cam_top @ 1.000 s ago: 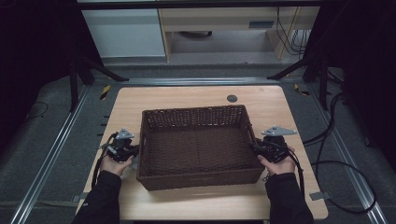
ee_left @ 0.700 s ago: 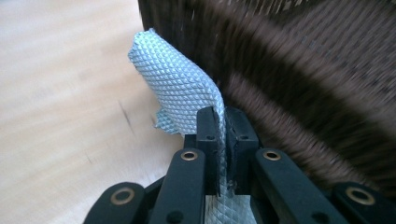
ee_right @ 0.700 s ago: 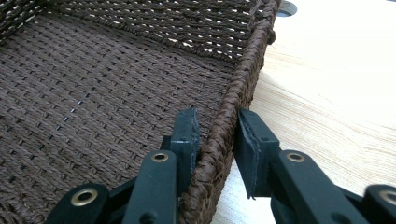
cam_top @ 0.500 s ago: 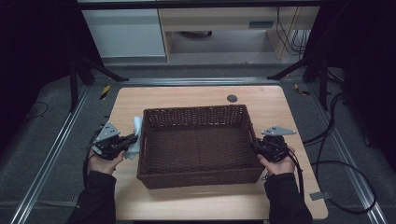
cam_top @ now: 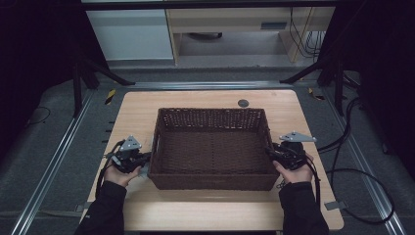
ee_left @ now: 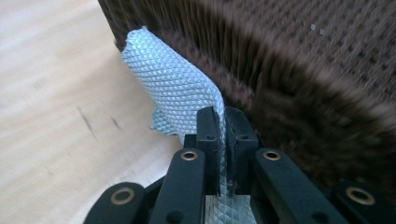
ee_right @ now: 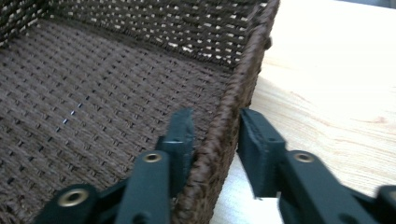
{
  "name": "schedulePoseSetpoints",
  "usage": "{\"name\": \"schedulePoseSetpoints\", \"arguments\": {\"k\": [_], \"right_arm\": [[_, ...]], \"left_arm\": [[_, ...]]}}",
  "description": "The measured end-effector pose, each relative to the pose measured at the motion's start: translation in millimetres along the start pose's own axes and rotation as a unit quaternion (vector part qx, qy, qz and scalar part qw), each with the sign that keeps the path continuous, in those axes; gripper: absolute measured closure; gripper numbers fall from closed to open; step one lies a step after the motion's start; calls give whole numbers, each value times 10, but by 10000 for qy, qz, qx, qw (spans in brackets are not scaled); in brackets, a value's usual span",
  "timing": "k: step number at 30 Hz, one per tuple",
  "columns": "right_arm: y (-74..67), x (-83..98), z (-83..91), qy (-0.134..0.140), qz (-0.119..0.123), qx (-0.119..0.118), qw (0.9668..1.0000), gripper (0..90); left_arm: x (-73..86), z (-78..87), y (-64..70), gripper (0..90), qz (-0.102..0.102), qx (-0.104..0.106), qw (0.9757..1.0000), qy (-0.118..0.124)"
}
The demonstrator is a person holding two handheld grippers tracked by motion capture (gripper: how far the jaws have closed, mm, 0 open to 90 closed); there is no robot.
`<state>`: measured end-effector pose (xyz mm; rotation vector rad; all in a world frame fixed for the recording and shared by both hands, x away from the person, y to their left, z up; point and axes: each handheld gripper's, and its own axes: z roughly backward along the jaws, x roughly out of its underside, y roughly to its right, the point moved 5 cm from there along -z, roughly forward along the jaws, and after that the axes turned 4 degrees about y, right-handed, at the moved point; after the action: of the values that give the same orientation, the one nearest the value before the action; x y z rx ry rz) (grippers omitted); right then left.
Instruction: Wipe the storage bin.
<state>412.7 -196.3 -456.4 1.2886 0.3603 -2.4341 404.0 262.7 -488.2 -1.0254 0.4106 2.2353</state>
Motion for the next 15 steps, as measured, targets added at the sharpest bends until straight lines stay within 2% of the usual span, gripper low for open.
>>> {"name": "schedulePoseSetpoints", "arguments": {"k": [3,5,7,11,15], "right_arm": [[-1,-1,8,15,40,25,10000,606],[-6,-5,11,10,76,48,10000,602],[-9,-5,18,9,78,35,10000,594],[-6,-16,40,20,40,-36,10000,591],[-17,8,4,-113,97,1,9999,620]], "left_arm": [[68,5,25,849,46,63,9999,-75],[111,17,46,849,-2,58,9999,-145],[97,51,46,849,-8,36,10000,-74],[-50,221,29,849,-14,-65,9992,389],[-195,444,23,848,-19,-137,9959,895]]}}
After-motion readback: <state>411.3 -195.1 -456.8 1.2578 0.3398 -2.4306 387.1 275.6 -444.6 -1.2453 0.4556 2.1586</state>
